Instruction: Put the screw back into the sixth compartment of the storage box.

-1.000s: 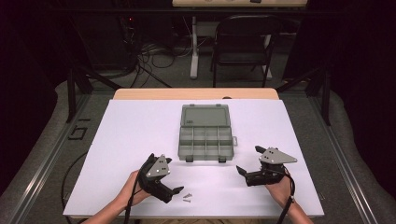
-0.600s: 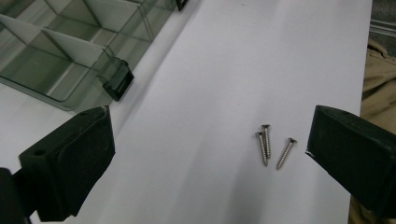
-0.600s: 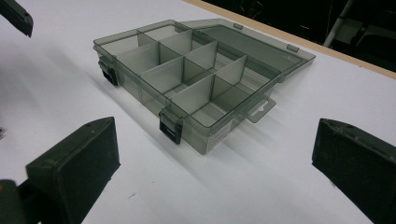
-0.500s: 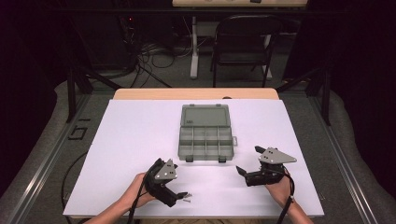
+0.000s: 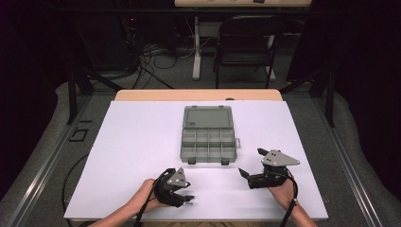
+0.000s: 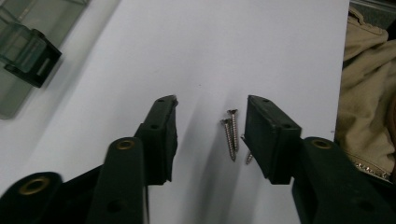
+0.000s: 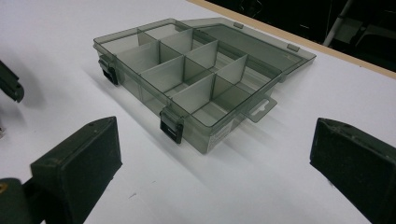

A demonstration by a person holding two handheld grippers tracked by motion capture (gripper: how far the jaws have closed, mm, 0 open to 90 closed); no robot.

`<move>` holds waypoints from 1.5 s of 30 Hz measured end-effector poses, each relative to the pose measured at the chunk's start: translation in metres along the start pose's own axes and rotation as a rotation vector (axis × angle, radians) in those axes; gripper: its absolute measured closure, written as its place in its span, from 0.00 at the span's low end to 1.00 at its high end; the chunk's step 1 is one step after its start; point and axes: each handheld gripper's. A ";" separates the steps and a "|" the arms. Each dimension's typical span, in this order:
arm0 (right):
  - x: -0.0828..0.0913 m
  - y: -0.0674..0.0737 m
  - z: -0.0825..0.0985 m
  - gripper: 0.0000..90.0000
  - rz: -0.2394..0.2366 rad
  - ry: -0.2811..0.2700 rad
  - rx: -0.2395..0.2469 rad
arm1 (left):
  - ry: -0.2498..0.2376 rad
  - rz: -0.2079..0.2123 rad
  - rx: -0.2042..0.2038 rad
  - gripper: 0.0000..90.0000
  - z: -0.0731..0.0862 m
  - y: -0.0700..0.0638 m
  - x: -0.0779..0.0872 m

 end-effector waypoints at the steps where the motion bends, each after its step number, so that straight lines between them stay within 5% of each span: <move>1: 0.000 0.000 0.000 0.01 -0.001 0.002 -0.001 | 0.007 0.008 0.005 0.66 0.000 0.001 -0.001; 8: 0.000 0.000 0.000 0.01 0.001 0.001 0.000 | 0.028 0.052 0.021 0.82 0.001 0.001 -0.005; 14: 0.000 0.001 -0.001 0.02 0.003 -0.002 0.006 | 0.043 0.039 0.020 0.92 0.003 0.002 -0.006; 28: 0.001 0.000 -0.001 0.02 0.008 0.005 0.007 | 0.014 0.044 0.074 0.87 0.006 0.013 0.002; 39: 0.000 0.000 -0.001 0.03 0.011 0.001 0.006 | 0.002 0.045 0.068 0.89 0.003 0.010 0.000; 45: 0.000 0.000 -0.001 0.03 0.008 0.002 0.005 | 0.037 0.039 0.040 0.91 0.003 0.008 -0.006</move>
Point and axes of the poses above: each handheld gripper's, and its own axes: x roughly backward along the jaws, z roughly out of its underside, y roughly to its left, and after that the axes turned 15 degrees about -y, right-handed
